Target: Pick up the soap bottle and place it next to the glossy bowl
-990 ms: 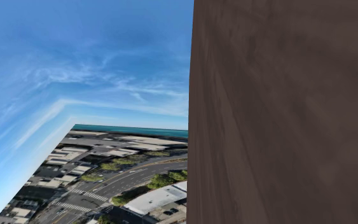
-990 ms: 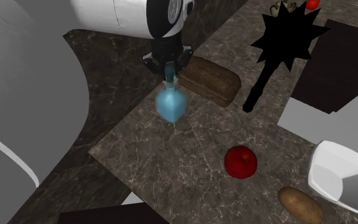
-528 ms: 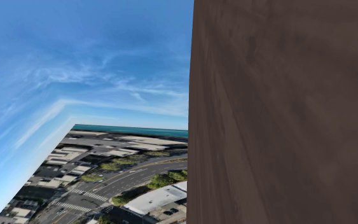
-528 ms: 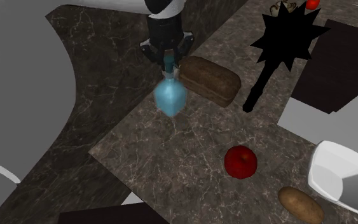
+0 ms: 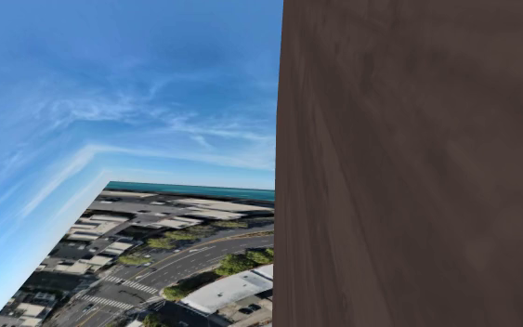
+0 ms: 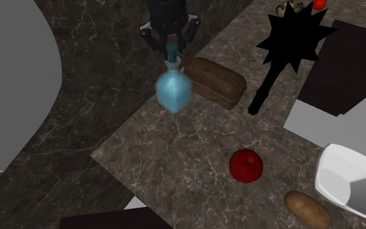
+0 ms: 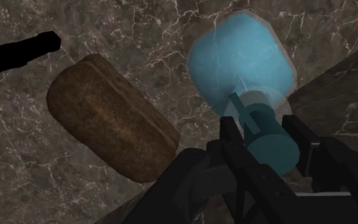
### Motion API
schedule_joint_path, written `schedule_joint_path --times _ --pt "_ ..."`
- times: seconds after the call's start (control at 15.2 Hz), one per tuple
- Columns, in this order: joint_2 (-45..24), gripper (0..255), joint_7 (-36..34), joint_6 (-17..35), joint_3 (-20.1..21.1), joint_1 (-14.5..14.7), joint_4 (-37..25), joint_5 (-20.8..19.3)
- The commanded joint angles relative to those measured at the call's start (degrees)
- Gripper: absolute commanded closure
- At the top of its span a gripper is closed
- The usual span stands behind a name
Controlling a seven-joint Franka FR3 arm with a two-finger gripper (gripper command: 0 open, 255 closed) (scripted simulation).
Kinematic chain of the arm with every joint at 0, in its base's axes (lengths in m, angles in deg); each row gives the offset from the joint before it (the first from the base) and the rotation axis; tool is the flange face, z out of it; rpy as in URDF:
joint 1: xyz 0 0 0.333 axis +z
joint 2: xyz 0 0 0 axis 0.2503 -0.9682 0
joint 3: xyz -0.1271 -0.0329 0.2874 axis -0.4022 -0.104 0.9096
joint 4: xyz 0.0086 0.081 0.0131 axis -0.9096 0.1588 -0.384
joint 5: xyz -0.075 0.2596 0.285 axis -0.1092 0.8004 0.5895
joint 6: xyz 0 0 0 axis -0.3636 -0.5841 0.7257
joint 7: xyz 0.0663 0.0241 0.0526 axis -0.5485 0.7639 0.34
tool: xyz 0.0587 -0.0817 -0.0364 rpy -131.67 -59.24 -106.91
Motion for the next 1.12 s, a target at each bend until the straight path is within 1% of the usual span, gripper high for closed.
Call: schedule_joint_path --times 0.0,0.46,0.86,0.92,1.06 --pt "-0.2 255 0.0 -1.6 0.0 0.0 -1.9 0.1" --pt "-2.6 255 0.5 -7.7 -0.3 -0.2 -10.2 0.8" --pt "-5.5 255 1.1 -13.5 -0.6 -0.7 -18.8 1.7" --pt "-5.7 255 1.2 -13.9 -0.6 -0.7 -19.5 1.7" --pt "-4.3 255 3.6 -12.5 -1.7 -2.0 -16.6 1.7"
